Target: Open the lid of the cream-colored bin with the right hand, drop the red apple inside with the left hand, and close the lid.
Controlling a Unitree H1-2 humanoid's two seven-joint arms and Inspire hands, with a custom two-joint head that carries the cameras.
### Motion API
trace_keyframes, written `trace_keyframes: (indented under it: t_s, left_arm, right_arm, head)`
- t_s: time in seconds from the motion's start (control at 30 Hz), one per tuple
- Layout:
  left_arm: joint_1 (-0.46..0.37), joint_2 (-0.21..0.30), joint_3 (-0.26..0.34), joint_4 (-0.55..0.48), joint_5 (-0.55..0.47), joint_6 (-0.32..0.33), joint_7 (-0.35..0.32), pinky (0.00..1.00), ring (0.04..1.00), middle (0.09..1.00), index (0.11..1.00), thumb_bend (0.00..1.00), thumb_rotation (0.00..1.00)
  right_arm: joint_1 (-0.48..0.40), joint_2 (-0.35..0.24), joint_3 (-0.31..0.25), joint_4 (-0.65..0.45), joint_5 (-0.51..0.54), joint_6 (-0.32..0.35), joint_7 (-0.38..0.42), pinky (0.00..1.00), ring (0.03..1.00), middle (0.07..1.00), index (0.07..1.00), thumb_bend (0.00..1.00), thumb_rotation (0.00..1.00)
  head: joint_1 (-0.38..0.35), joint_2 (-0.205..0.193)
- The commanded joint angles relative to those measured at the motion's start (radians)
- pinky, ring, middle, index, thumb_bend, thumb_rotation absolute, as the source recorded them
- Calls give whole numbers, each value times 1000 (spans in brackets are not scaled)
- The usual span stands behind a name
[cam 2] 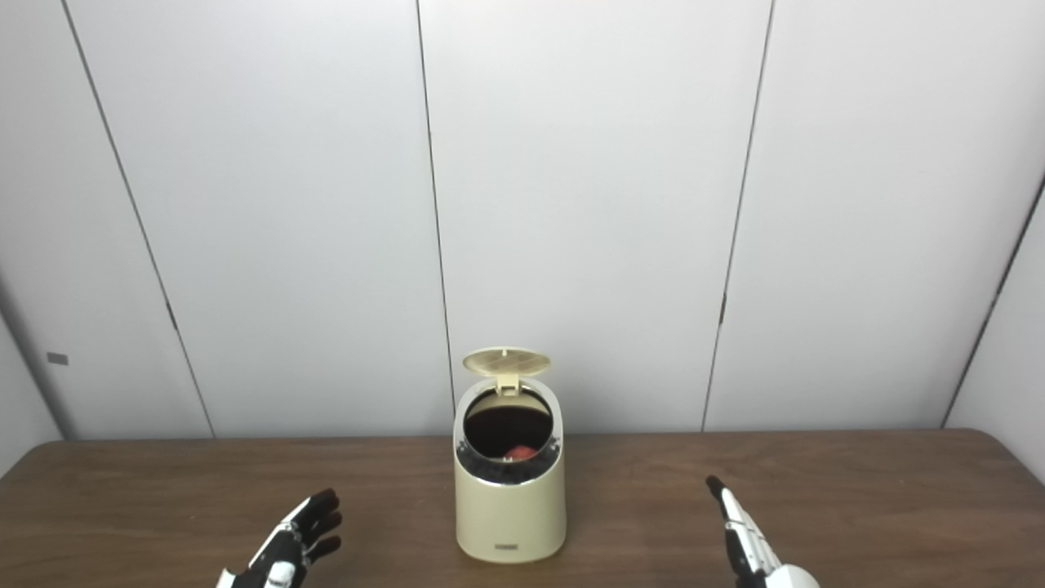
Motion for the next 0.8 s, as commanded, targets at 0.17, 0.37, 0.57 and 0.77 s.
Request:
trace_keyframes:
  t_s: [0.17,0.37,0.57,0.77]
  left_arm:
    - [-17,-12,-1,39,73,-54,18,879,900,898,891,335,989]
    - [-18,-18,4,45,113,-53,33,889,902,895,886,327,989]
    - [-18,-24,4,58,119,-70,34,839,880,891,886,279,961]
    - [-17,-30,5,60,129,-73,38,834,870,882,879,281,918]
  right_arm:
    - [-173,-46,-13,-120,-64,31,110,825,903,910,911,809,910]
    - [-327,-73,12,-161,-158,54,202,848,908,894,882,814,877]
    - [-466,-68,34,-196,-251,115,327,899,941,886,879,853,902]
    - [-554,-61,58,-189,-281,149,424,934,944,884,871,879,886]
  head:
    - [-15,6]
    - [-29,15]
    - [-28,23]
    - [-27,28]
